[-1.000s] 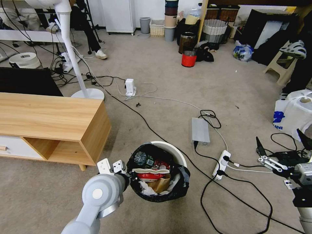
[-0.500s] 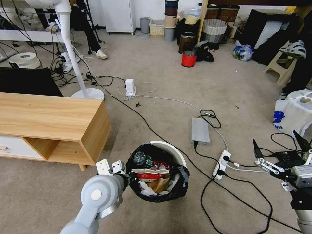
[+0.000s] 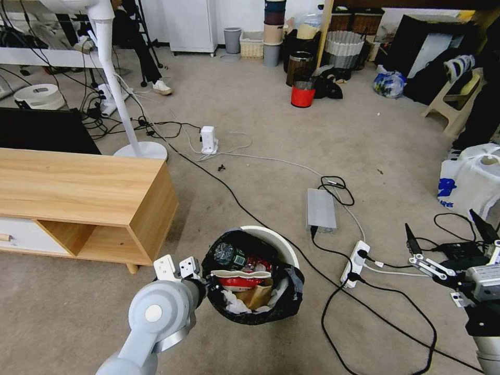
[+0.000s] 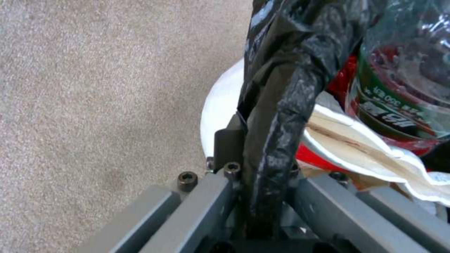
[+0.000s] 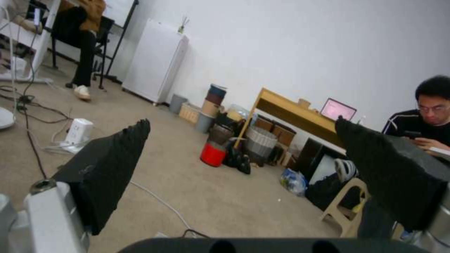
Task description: Pick up the trash bin and place the garbage on the floor into it.
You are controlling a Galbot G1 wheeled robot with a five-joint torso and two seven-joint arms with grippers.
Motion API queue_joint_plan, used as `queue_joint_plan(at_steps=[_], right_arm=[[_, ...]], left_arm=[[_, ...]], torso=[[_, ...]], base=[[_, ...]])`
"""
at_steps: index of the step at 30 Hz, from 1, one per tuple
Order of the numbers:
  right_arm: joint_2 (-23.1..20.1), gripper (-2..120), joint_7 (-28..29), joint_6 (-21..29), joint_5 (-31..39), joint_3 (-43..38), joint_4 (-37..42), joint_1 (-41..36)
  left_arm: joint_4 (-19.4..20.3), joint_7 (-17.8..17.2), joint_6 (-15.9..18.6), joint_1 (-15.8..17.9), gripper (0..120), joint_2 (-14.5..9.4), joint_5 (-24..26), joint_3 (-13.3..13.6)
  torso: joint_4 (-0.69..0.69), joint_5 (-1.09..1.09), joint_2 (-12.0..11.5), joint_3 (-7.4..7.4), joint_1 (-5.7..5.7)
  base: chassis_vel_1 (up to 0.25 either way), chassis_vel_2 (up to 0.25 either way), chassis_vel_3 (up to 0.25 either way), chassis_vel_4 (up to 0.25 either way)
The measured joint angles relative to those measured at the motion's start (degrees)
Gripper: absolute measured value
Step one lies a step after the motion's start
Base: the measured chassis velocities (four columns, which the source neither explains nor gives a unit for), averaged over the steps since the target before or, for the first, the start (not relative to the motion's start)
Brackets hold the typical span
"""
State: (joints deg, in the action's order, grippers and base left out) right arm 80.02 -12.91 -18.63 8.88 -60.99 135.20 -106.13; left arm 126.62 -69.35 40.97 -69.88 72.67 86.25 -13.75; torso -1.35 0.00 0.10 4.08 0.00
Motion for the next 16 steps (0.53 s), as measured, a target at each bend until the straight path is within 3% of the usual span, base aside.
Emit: queue_joint_plan(at_steps=[16], right_arm=[[-0.04,100,0.04,0.02,0.07,0.02,-0.02,0.00]], left_arm=[[0.05,0.13,0.03,-0.60,0,0.83,-0.83,-0.04]], torso=[[0.00,0.00,0.00,0.00,0.00]], base=[[0.000,0.000,0.000,0.000]])
